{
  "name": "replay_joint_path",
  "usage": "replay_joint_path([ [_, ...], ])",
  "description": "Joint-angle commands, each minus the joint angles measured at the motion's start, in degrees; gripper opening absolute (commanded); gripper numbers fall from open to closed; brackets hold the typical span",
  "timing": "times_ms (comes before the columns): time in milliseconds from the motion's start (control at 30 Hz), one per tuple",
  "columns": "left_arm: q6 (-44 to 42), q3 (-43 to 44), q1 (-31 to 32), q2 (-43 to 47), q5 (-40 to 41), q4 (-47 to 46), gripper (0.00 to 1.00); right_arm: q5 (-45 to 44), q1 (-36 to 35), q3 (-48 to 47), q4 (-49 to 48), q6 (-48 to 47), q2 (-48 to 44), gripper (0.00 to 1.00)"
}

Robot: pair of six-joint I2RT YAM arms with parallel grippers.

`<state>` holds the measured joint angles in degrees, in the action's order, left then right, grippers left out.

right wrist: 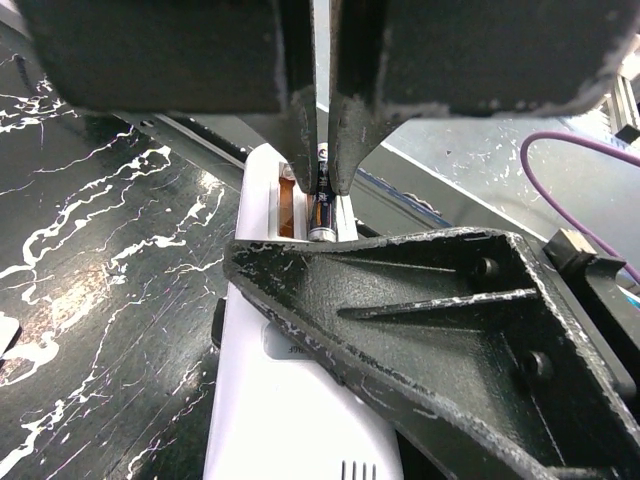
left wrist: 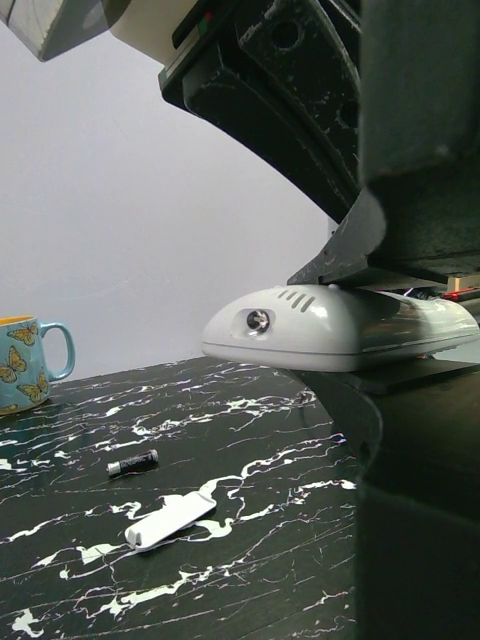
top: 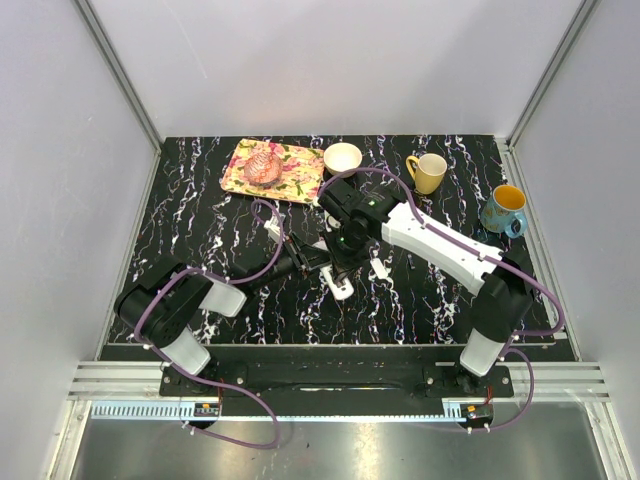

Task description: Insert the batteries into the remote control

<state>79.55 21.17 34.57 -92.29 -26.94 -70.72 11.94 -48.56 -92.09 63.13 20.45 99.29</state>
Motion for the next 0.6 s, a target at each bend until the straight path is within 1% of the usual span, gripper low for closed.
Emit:
replay_joint_path([
  [0, 1.3, 2.4, 1.4, 3.0, -1.0, -24.6, 0.00, -1.6, -0.9, 0.6, -5.9, 1.7, -1.0, 0.00],
  [400, 4.9, 4.5, 1.6, 4.9, -1.7, -24.6, 0.00, -6.2, -0.8, 6.1, -11.4, 3.3, -3.8, 0.00],
  [567, 5.4, 4.9, 2.0, 5.6, -1.8, -24.6, 0.00, -6.0, -0.9, 7.6, -12.6, 4.0, -4.2, 0.00],
])
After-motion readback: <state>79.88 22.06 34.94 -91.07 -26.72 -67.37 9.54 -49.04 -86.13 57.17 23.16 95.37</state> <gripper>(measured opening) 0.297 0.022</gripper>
